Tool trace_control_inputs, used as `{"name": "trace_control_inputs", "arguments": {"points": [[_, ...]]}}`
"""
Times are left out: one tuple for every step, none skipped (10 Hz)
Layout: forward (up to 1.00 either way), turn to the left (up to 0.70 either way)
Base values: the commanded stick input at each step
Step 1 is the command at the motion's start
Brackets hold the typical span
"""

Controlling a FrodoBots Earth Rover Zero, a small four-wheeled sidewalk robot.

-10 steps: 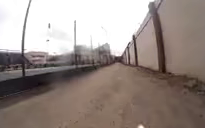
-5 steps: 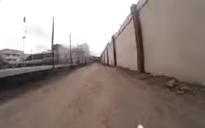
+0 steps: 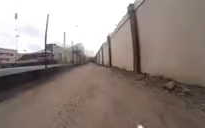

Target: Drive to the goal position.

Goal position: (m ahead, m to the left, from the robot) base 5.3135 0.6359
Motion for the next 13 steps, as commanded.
{"name": "trace_control_inputs", "arguments": {"points": [[0.30,0.00],[0.30,0.00],[0.30,0.33],[0.30,0.60],[0.30,0.60],[0.30,0.60],[0.30,0.56],[0.30,0.00],[0.30,0.00],[0.30,0.00],[0.30,0.00],[0.30,0.00],[0.30,0.00]]}}
